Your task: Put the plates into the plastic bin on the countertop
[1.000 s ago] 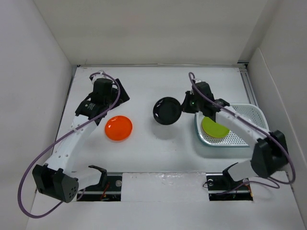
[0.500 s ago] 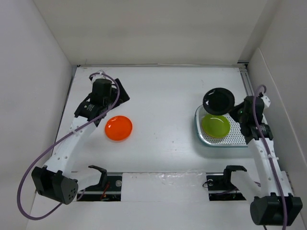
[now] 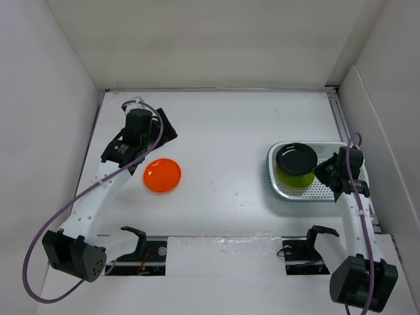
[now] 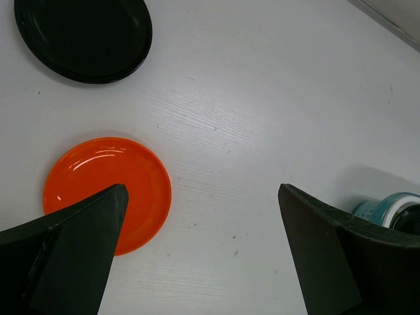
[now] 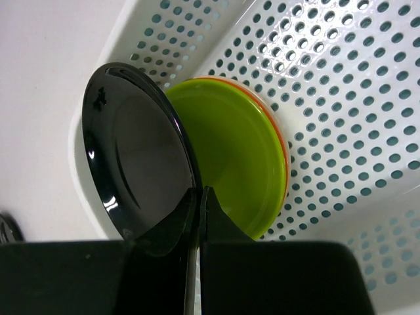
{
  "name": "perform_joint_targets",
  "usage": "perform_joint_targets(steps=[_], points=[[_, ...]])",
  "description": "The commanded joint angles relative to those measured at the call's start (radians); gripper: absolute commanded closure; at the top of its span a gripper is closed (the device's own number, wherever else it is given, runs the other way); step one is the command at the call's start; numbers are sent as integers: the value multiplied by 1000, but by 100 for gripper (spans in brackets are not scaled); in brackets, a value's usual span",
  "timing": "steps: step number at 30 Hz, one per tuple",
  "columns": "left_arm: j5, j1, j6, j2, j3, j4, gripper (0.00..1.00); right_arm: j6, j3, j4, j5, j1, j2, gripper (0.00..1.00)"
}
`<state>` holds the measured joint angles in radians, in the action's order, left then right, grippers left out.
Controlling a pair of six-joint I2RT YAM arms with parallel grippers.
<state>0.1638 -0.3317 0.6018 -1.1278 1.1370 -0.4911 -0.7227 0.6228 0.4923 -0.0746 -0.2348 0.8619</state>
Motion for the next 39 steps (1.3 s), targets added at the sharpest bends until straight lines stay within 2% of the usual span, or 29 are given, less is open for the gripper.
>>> perform_joint_targets(steps=[1,5,6,9,15,17,19,20,21,24,25,27,28,29,30,31,32,33,34,36,37,39], points=[[-6,-1,-7,39,-10,23,0,3,5,-49,-33,-6,-44,100],[-6,-1,-7,39,-10,23,0,3,-8,-49,-33,-6,-72,94],[-6,-1,-7,39,-10,23,0,3,-8,-37,-33,-6,-72,82],[-6,-1,-7,39,-10,23,0,3,-8,-23,-33,-6,-72,56],[3,-1,-7,39,-10,23,0,3,2,-14,-33,-6,-81,54],[19,-1,-7,39,-10,13,0,3,11,-14,-76,-6,-122,43],[46,-1,15,39,-10,2,0,17,20,-52,-180,-6,-161,37],[65,-1,24,48,-10,-7,0,28,20,-76,-223,5,-205,20],[100,-1,35,59,-10,-7,0,28,29,-105,-296,14,-227,10],[144,-1,67,59,-10,-17,0,40,54,-214,-379,92,-254,2],[144,-1,67,46,1,-17,0,51,67,-234,-379,170,-235,2],[144,9,78,14,13,-30,0,61,115,-294,-370,276,-152,2],[135,25,78,5,13,-30,0,62,132,-313,-319,337,-118,2],[122,48,78,-6,38,-30,0,62,168,-354,-279,479,-80,2],[93,86,64,-18,47,-12,0,71,190,-372,-234,556,12,2],[-19,136,46,-42,47,0,0,71,216,-391,-179,636,67,2],[-97,255,35,-58,76,9,0,81,245,-405,-69,787,128,2],[-156,305,35,-73,90,9,0,82,321,-414,-35,845,270,2],[-184,334,35,-84,102,9,0,82,359,-429,-24,889,346,2],[-152,347,26,-96,142,-3,0,82,453,-507,-74,953,495,2],[-135,347,26,-96,142,-3,0,71,486,-529,-88,966,640,2],[-89,347,15,-83,118,-3,0,71,613,-541,-145,988,786,7]])
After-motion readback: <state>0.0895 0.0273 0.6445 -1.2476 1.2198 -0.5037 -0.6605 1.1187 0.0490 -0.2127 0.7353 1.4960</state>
